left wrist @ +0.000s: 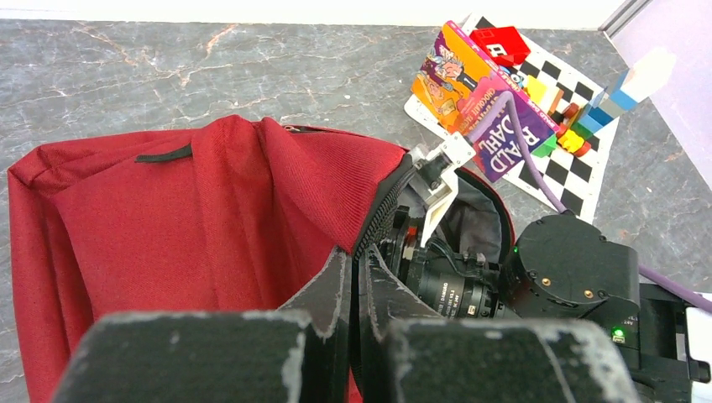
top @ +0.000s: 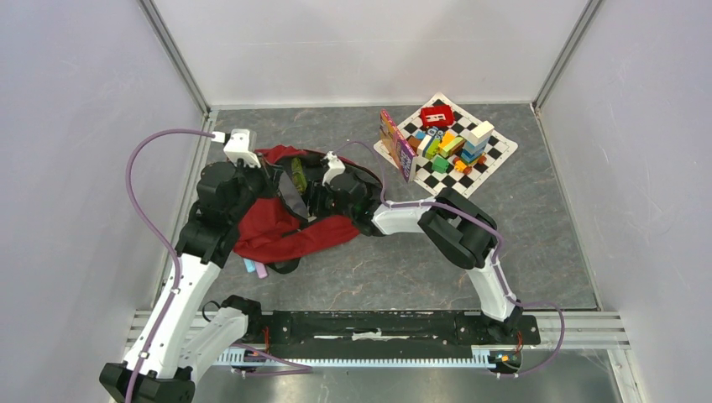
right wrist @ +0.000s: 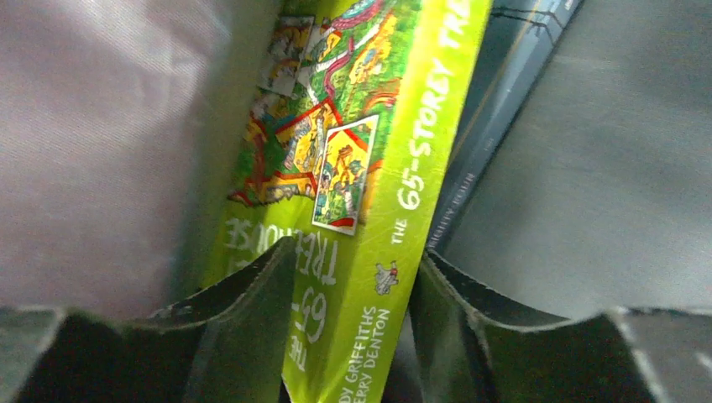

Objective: Pack the student bag
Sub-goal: Place the book in the student bag.

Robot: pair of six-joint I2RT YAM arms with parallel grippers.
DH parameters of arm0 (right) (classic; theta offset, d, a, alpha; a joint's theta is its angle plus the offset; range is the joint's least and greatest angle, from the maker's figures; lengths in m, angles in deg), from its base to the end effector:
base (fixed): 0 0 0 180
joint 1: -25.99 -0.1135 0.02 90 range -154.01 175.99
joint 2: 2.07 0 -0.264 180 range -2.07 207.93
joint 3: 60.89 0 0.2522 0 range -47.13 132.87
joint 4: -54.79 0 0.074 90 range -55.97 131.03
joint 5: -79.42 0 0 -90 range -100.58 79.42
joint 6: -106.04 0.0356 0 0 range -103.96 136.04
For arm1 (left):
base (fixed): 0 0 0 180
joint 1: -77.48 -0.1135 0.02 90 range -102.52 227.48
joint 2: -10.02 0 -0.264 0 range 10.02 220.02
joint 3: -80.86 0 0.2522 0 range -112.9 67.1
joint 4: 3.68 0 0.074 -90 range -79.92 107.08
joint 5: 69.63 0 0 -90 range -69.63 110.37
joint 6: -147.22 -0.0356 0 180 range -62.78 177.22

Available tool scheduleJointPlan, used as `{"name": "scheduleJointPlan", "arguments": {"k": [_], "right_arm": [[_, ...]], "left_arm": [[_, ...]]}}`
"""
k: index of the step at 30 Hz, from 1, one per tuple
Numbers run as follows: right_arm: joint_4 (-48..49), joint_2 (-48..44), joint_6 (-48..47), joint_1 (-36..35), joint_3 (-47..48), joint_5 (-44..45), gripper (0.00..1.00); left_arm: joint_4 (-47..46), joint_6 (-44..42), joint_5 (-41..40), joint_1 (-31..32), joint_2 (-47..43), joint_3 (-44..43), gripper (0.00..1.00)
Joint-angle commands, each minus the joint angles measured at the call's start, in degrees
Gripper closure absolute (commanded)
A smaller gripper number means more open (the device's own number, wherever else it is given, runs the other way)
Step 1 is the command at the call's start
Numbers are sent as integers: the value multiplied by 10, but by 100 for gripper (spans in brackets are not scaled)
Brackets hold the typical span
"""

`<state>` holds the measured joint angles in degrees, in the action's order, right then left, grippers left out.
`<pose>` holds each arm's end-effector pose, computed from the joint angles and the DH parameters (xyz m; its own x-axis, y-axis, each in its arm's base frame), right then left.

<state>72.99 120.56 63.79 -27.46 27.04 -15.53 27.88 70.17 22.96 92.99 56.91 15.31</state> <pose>0.2802 0.3831 0.1612 -0.7426 0.2366 -0.6265 -0.4461 0.5231 0.7262 0.1781 -0.0511 0.3625 -0.2790 -0.1549 -0.9477 0.2535 0.9400 -0.2283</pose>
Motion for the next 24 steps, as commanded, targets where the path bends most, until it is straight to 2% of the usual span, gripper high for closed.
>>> {"name": "scheduleJointPlan", "arguments": {"k": [1, 4, 6, 11, 14, 19, 24], "right_arm": [[-29, -48, -110, 7, -7, -3, 40], [-44, -85, -148, 11, -31, 7, 34], [-62, -105, -169, 12, -39, 15, 33], [-50, -109, -181, 14, -42, -29, 49], [-86, -75, -175, 14, -6, -49, 52], [-93, -82, -159, 14, -35, -10, 42], [-116, -91, -172, 17, -41, 8, 38]], "left_arm": [[0, 21, 0, 2, -14, -10, 98], [7, 20, -1, 2, -9, -16, 98], [7, 21, -4, 2, -7, -17, 98], [3, 23, -6, 2, 14, -27, 98], [2, 24, -8, 2, 31, -37, 98], [21, 10, -18, 2, 52, -57, 98], [38, 8, -23, 2, 65, -77, 98]]}}
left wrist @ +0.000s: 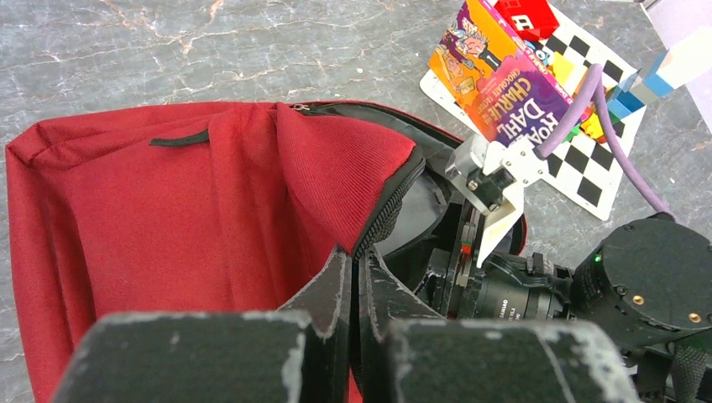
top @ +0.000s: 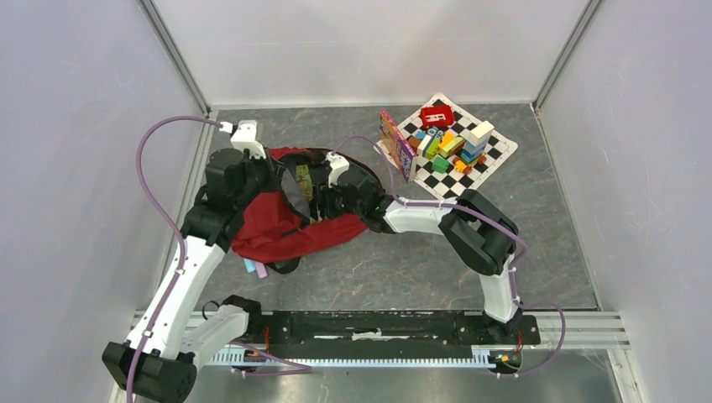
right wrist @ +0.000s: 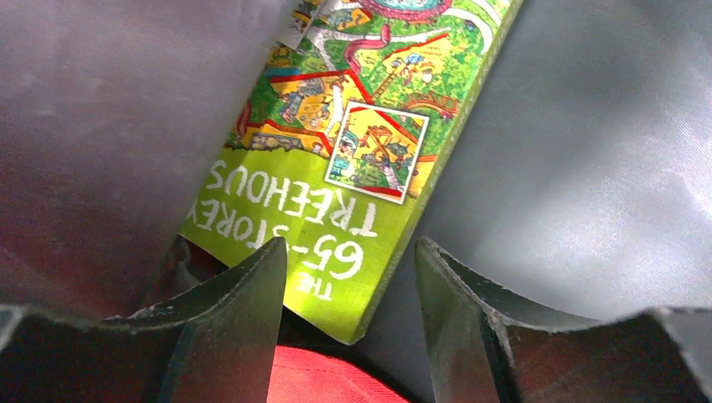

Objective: Pack the student bag
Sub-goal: Place the book in the student bag.

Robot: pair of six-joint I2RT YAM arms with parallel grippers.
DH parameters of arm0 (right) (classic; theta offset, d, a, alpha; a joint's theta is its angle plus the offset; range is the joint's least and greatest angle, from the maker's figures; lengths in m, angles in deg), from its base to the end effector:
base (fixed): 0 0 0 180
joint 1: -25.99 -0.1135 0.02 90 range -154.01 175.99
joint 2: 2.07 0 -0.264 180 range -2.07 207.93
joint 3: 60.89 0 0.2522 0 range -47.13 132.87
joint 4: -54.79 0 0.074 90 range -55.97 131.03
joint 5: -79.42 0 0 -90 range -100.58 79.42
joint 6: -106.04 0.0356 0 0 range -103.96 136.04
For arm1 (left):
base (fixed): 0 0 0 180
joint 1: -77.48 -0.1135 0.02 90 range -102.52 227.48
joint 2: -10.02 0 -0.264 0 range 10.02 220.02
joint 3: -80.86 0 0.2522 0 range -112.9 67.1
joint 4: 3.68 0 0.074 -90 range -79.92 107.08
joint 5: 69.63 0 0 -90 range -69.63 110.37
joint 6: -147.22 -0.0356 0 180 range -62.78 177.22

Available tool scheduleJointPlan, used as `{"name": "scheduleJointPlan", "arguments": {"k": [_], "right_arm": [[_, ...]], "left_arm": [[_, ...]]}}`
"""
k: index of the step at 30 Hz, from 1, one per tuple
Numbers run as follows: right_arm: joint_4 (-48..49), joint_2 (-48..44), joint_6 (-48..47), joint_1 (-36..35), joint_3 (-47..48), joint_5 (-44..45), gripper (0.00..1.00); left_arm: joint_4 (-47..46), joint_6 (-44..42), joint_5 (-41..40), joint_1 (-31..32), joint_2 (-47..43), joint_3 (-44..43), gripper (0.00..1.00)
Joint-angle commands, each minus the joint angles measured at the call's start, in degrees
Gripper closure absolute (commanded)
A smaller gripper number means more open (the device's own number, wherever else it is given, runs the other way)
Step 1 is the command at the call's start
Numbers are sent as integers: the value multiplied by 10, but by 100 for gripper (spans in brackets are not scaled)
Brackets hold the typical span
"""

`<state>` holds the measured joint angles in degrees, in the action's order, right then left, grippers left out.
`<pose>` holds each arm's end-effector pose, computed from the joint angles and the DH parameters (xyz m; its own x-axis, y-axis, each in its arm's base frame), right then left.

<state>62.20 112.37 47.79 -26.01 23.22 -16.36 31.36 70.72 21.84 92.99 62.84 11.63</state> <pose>0.2728 0.3550 0.1839 -0.6465 0.0229 -0.7626 -0.5891 0.6202 0.5180 0.1985 -0.0560 0.3601 -0.3672 -0.1403 -0.9195 0.2108 0.9503 -0.2292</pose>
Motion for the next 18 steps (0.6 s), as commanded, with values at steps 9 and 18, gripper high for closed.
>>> {"name": "scheduleJointPlan", "arguments": {"k": [9, 18], "right_arm": [[15, 52, 45, 4, 67, -140, 55], [-73, 25, 8, 19, 110, -166, 49]], "left_arm": [[65, 20, -13, 2, 40, -109, 98], [178, 49, -51, 1, 71, -204, 98]]}}
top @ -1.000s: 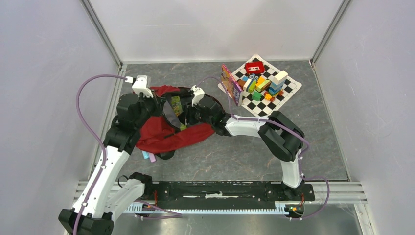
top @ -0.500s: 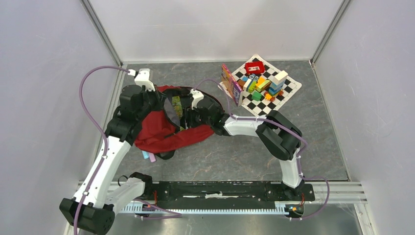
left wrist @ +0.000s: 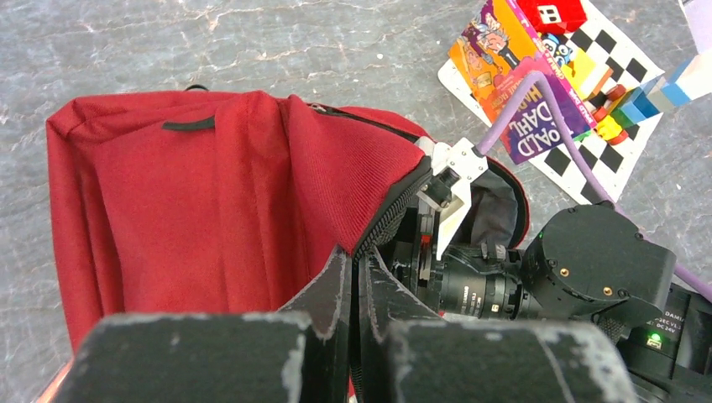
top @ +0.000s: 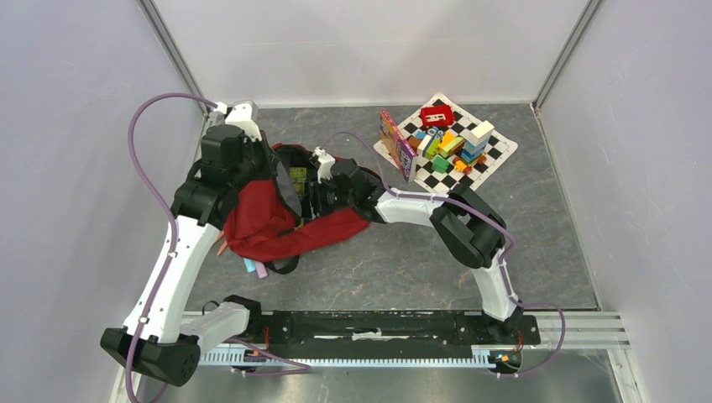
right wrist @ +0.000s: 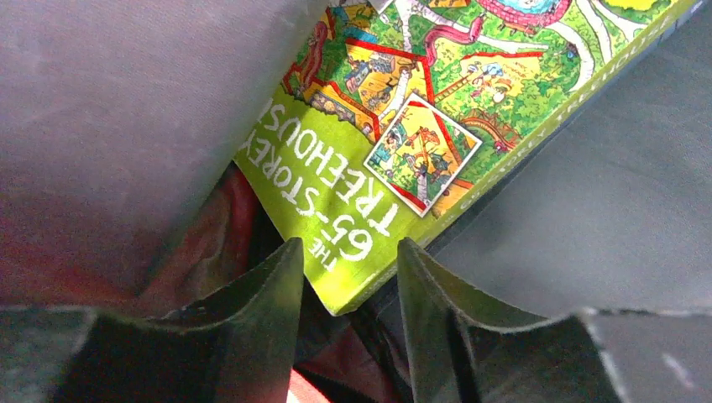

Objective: Pack the student bag
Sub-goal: Place the book in the student bag, then pick up the book from the center of the board.

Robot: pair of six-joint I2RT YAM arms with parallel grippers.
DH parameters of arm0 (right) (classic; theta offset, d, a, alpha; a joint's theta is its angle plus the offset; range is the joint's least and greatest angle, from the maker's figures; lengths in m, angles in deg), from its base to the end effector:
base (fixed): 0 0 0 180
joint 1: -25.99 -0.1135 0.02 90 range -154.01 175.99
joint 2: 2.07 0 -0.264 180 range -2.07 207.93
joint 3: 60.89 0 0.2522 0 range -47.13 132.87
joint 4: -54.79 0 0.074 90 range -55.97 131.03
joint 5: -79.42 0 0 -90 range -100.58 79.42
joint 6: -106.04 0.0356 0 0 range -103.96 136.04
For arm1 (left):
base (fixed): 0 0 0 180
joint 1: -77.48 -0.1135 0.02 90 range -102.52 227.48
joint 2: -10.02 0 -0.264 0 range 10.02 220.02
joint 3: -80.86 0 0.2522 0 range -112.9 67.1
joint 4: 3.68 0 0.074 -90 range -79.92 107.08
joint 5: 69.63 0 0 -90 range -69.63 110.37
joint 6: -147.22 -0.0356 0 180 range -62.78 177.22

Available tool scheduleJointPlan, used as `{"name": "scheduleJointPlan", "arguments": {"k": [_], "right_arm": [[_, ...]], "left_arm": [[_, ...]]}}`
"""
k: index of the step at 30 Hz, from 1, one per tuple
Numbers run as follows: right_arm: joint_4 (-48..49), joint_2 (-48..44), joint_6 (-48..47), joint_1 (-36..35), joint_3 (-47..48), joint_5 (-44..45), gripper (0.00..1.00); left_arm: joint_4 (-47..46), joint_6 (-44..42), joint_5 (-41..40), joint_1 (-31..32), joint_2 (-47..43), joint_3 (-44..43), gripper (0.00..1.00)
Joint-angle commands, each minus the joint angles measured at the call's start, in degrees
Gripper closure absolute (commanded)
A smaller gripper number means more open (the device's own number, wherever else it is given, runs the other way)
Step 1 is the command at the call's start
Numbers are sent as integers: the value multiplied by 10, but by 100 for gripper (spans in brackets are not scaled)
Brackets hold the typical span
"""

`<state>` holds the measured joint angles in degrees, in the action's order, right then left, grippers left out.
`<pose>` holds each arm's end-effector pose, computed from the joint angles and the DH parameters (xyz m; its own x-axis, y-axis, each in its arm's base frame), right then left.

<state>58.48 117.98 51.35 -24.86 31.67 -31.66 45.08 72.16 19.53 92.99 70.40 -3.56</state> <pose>0.2893 0.3757 0.1823 -0.7462 -0.0624 -0.6627 -0.6128 0.4534 0.6473 0.2115 -0.0582 0.3999 -0.4550 -0.1413 -0.8792 0.1421 0.9632 -0.2283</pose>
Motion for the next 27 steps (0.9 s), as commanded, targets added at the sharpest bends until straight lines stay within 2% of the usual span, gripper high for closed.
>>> {"name": "scheduleJointPlan", "arguments": {"k": [1, 6, 11, 17, 24, 27], "right_arm": [[-58, -46, -45, 11, 23, -2, 46], [-127, -116, -138, 48, -3, 49, 31], [-164, -155, -203, 87, -12, 84, 20], [-228, -192, -235, 139, 23, 76, 14], [-319, -232, -292, 209, 53, 124, 11], [-330, -240, -309, 250, 53, 139, 10]], "left_arm": [[51, 40, -31, 1, -5, -58, 98], [91, 45, -44, 0, -5, -97, 98], [103, 42, -71, 0, -7, -103, 98], [115, 35, -66, -1, -1, -117, 98], [128, 41, -58, -3, -12, -123, 98], [126, 53, -51, -3, -16, -118, 98]]}}
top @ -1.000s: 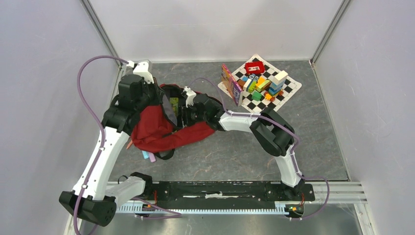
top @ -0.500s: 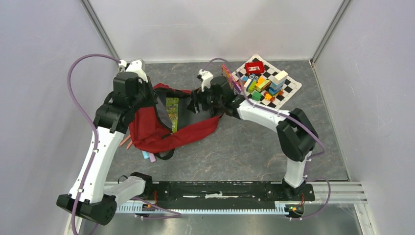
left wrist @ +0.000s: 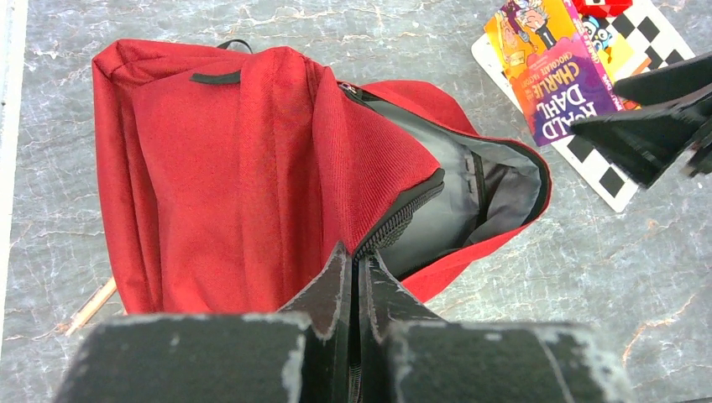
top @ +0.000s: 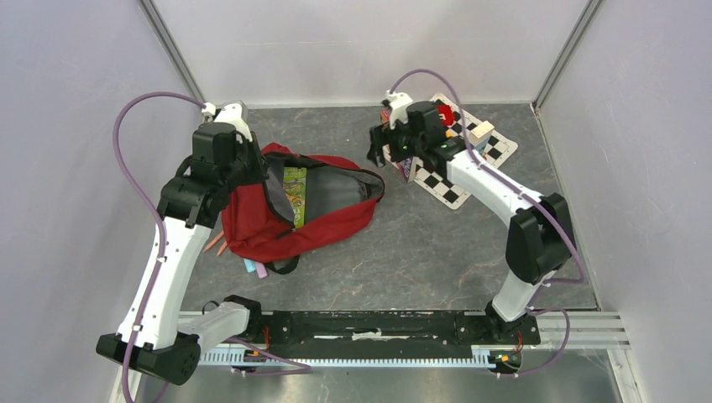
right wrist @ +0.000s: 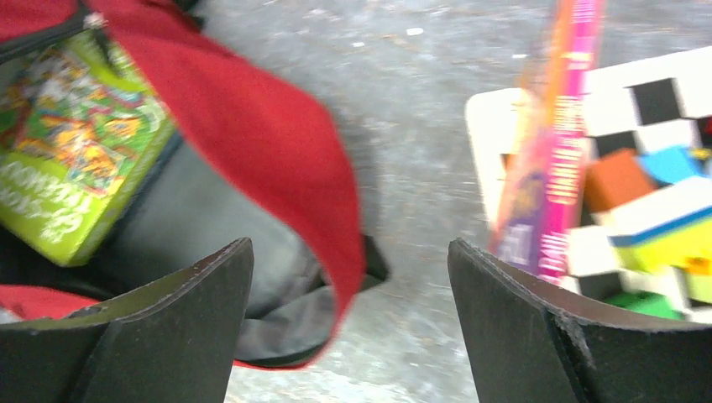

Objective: Pack the student bag
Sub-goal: Pick up the book from the center of the board.

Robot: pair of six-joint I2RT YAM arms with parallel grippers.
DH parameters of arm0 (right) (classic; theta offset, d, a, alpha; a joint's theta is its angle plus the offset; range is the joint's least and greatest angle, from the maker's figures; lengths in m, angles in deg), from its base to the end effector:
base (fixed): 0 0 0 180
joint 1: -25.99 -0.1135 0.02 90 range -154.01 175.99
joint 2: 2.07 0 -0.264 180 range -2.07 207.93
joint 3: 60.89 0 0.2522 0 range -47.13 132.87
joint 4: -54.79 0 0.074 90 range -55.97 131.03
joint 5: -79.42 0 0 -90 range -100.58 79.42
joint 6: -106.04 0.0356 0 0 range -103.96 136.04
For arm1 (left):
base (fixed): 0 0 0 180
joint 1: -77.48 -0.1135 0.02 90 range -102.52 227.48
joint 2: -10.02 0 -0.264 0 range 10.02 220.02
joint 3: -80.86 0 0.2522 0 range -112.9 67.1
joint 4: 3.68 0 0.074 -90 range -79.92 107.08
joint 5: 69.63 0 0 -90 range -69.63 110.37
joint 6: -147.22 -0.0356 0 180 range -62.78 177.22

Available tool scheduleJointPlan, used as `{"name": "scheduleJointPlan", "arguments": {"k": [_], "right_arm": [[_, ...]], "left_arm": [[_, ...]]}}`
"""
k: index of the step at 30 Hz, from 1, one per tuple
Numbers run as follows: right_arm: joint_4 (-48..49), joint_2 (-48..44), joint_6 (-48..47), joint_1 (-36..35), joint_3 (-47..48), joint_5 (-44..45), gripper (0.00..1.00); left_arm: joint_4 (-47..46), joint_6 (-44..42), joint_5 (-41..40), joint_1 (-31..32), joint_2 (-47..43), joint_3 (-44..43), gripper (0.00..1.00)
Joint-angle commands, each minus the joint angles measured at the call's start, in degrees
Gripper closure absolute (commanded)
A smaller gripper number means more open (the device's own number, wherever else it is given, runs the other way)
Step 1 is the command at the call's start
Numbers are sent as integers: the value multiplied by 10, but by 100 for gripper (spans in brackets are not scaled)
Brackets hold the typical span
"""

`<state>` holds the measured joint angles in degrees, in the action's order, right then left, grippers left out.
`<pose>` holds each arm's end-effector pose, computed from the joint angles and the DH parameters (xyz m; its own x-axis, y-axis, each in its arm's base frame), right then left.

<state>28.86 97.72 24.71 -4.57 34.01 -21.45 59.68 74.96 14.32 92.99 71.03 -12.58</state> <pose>0.3494 0.2141 0.2963 -0.5324 -0.1425 -0.8344 -0.5650 0.7939 0.2250 0.1925 -0.0495 0.4234 -0.5262 -0.1684 -0.8335 0.0194 0.9776 -0.2098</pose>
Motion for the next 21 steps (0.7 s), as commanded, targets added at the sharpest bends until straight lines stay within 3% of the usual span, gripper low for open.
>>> {"name": "scheduleJointPlan", "arguments": {"k": [1, 8, 21], "right_arm": [[-35, -36, -46, 63, 33, 39, 10], [-70, -6, -38, 131, 97, 4, 9], [-67, 88, -35, 133, 145, -43, 16]], "left_arm": [[-23, 27, 1, -3, -26, -24, 98], [-32, 33, 19, -3, -32, -13, 98], [-80, 71, 35, -4, -27, 2, 98]]}}
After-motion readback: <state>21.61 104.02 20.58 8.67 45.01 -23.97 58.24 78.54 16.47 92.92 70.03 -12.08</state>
